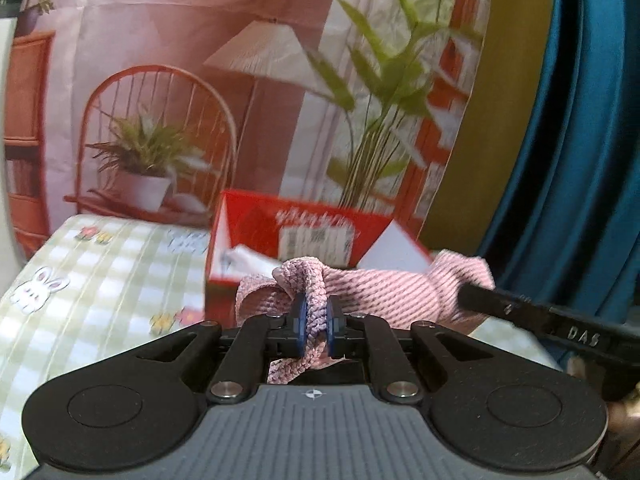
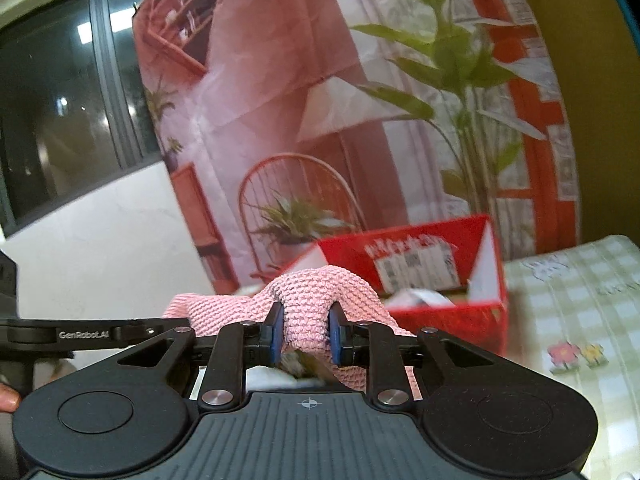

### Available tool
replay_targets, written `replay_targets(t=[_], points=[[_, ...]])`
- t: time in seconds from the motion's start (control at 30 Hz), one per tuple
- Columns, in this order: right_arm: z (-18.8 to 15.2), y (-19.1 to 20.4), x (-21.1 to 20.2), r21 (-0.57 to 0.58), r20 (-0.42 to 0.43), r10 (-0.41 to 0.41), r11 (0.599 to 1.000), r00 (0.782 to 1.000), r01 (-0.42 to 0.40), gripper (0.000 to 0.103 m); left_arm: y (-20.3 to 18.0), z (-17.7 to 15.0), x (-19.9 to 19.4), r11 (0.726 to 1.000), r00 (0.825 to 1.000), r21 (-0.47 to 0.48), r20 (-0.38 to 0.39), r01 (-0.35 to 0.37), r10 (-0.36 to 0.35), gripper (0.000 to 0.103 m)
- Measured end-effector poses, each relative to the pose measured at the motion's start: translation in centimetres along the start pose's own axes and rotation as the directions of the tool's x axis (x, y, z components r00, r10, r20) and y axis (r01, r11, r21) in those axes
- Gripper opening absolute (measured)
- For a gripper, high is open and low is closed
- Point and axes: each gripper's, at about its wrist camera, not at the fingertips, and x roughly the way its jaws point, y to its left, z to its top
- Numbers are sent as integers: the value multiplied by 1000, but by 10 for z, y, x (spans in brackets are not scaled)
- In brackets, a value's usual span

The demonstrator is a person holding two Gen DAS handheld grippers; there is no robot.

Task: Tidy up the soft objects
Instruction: 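Lift the pink knitted cloth with the right tool over the red box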

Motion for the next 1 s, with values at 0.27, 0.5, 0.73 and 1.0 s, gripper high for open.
replay_targets(t=[0.27,0.5,0.73,1.0], points=[[56,-15,36,40,25,52,998,998,-53,21,14,54,42,999,1000,-34,14,21,-21,10],[77,-53,78,197,25,74,977,997,-78,21,27,71,81,999,1000,-43,-7,14,-15,10],[83,-75,94,241,89,39,969,995,-60,21,29,87,102,994,997,-81,27,73,-72,10],[70,-84,107,205,11,-32,978,999,29,21,48,71,131,984,996,-170,-59,51,-62,11]])
